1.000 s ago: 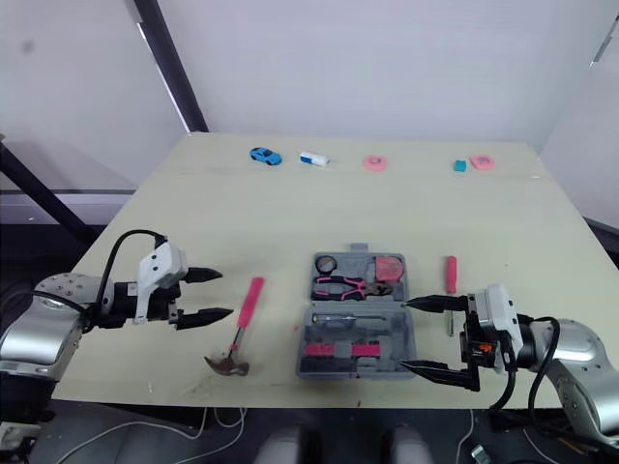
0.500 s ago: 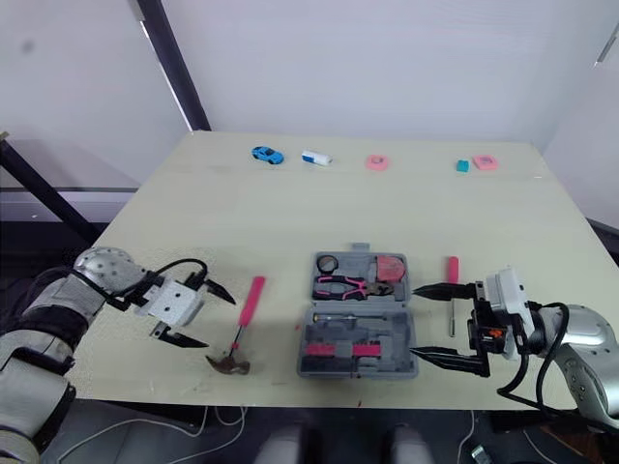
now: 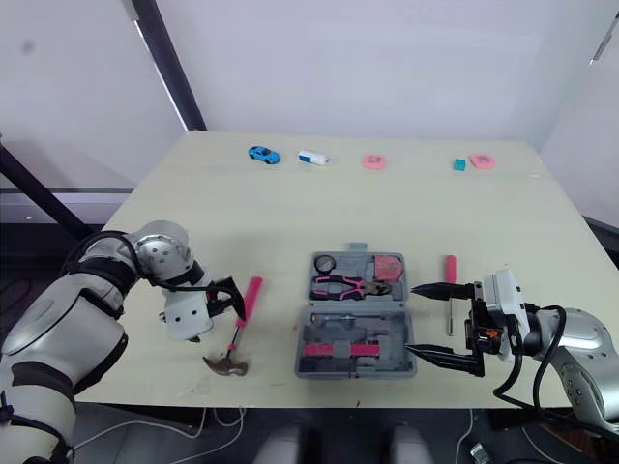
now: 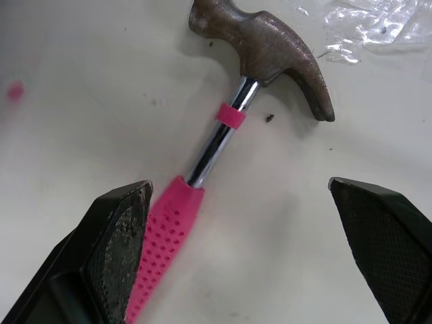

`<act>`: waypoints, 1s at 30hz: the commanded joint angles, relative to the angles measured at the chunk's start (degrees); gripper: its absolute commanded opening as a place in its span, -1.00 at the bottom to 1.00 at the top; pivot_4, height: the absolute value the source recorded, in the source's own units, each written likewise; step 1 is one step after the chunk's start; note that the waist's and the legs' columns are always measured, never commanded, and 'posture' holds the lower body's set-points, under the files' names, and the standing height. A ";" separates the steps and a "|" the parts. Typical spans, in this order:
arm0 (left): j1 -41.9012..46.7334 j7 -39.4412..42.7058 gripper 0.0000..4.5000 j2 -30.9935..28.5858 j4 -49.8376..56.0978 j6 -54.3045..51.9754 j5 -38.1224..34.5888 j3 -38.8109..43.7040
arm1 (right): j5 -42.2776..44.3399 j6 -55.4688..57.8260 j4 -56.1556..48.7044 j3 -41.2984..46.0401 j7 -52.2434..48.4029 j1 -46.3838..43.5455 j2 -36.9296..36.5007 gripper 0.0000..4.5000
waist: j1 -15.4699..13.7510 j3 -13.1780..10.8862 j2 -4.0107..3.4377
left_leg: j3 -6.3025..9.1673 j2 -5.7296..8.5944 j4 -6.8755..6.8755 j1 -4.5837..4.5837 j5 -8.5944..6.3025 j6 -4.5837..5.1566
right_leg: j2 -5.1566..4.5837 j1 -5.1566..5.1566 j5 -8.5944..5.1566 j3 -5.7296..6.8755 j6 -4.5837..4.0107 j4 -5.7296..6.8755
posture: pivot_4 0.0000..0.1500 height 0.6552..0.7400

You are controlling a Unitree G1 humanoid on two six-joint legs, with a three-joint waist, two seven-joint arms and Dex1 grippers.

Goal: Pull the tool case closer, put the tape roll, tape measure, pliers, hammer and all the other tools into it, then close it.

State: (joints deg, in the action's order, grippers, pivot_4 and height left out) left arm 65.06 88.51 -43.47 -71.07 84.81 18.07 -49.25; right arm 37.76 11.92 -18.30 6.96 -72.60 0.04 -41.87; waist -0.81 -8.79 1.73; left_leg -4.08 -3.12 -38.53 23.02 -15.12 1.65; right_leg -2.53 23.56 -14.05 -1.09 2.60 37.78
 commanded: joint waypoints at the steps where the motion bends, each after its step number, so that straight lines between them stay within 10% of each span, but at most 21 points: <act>1: 2.41 -1.94 0.98 1.31 -0.24 3.60 5.16 -2.09 | 0.27 -0.84 -2.16 1.07 0.35 0.42 0.06 1.00 | 0.00 0.00 0.00 | 0.00 0.00 0.00 0.00 0.00 0.00 | 0.00 0.00 0.00 -0.01 0.00 0.00 | 1.00 1.00; 11: 1.35 -13.62 0.98 4.19 -0.55 7.21 15.22 -3.74 | 0.10 -0.81 -2.84 0.87 1.24 0.70 0.36 1.00 | 0.13 -0.01 0.02 | 0.02 -0.02 -0.03 -0.01 0.00 0.00 | 0.02 0.00 0.00 -0.02 0.00 0.04 | 1.00 1.00; 23: 1.14 -24.90 -0.94 2.69 1.35 7.69 22.14 -6.20 | -0.71 -1.17 -2.81 0.13 1.72 0.44 0.94 1.00 | 0.03 -0.02 0.03 | 0.02 -0.02 -0.08 0.00 0.00 0.00 | 0.02 -0.01 0.00 -0.01 0.01 0.07 | 1.00 1.00; 30: 0.67 -29.21 -0.99 -0.17 3.21 7.69 20.33 -11.04 | -1.37 -1.52 -2.30 -0.06 1.71 0.38 1.14 1.00 | 0.11 -0.02 0.04 | 0.01 -0.03 -0.08 -0.02 0.00 0.00 | 0.03 -0.01 0.00 -0.02 0.00 0.11 | 1.00 1.00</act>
State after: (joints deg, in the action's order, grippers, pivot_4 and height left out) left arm 65.78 60.04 -42.48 -68.25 91.93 39.11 -58.46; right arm 36.00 11.16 -19.62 6.66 -70.85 0.74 -40.89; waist -0.70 -8.81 1.77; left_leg -4.06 -3.16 -38.62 23.00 -15.12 1.65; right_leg -2.50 23.55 -14.05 -1.11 2.60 37.89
